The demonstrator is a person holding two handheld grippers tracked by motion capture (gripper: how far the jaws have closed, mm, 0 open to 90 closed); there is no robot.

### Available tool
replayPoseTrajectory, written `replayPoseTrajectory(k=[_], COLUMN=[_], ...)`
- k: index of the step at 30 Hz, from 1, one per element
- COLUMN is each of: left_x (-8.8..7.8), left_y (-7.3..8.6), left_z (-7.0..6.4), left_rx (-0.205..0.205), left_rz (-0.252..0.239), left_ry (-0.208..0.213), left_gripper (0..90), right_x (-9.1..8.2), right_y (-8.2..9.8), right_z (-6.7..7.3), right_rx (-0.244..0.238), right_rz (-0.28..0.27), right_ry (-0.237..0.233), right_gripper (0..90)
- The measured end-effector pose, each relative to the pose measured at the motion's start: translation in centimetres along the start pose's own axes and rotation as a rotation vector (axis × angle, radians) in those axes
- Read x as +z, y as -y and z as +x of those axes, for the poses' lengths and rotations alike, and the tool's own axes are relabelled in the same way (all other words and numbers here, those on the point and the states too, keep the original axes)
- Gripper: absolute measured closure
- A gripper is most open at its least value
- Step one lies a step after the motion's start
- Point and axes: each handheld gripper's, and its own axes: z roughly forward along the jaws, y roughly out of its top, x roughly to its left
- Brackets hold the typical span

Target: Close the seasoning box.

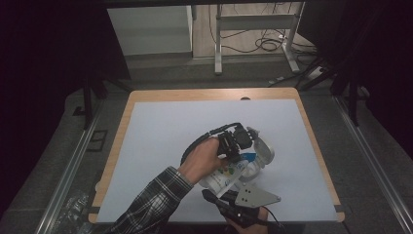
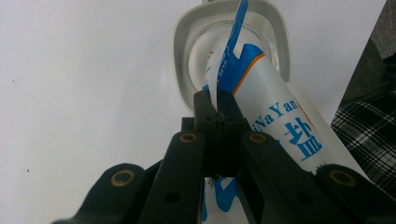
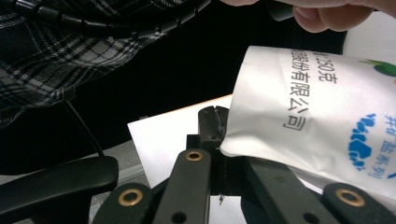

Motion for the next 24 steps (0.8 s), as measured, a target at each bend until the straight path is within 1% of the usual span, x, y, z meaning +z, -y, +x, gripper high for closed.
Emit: replayPoseTrajectory(k=[24], left_x=[0.06], left_y=[-0.06], left_z=[-0.01], left_rx=[0.001], left_rz=[0.006], left_ry=[-0.002], left_gripper=[89.9], right_x=[-0.08], right_y=[-0.05], right_z=[-0.01], right_rx=[-0.003], right_rz=[-0.005], right_ry=[0.002], right_gripper=[89.5])
